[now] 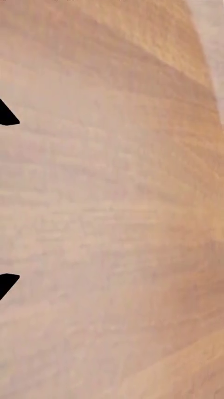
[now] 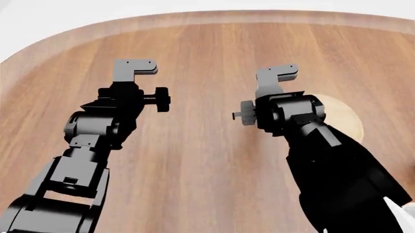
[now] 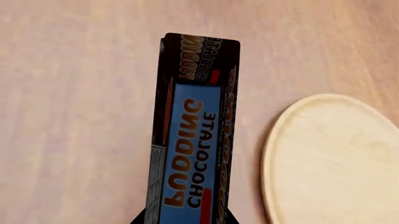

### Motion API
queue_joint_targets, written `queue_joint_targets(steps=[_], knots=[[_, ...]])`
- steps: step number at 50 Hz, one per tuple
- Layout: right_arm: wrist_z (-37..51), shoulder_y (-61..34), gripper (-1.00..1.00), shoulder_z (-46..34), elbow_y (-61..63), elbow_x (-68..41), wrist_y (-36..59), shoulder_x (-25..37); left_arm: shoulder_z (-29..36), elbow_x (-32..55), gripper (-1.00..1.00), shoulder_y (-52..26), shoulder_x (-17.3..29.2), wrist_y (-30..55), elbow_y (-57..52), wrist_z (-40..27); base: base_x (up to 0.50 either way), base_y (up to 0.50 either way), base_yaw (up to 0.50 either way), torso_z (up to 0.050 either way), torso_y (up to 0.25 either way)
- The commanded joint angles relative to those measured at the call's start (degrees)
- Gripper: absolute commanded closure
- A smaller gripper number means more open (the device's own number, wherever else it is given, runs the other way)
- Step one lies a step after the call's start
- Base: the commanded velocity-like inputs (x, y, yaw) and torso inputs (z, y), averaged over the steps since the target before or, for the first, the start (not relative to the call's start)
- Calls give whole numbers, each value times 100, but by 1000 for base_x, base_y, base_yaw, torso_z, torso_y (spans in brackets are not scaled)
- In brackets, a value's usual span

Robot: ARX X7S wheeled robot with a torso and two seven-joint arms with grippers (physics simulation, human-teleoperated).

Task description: Put the chocolate pudding to the left of the plate.

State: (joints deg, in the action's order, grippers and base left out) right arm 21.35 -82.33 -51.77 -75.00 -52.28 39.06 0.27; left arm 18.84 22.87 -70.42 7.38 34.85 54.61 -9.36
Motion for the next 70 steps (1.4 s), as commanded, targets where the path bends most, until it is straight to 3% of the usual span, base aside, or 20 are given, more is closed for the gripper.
queue_joint_targets(steps=[1,26,34,70], knots=[[-462,-58,100,1009,5,1317,132,19,-31,90,-100,40,69,203,-306,-55,0,0,0,0,0],[-1175,-31,100,2893,6,3480,319,-4,36,95,-100,-55,47,259,-221,-107,0,0,0,0,-29],[-1189,-28,100,3010,6,3623,333,-14,37,116,-100,-85,46,269,-150,-94,-1,0,0,0,-243],[-1304,70,100,3543,4,4172,488,-17,31,238,-100,-107,72,339,-129,-70,0,0,0,0,0]])
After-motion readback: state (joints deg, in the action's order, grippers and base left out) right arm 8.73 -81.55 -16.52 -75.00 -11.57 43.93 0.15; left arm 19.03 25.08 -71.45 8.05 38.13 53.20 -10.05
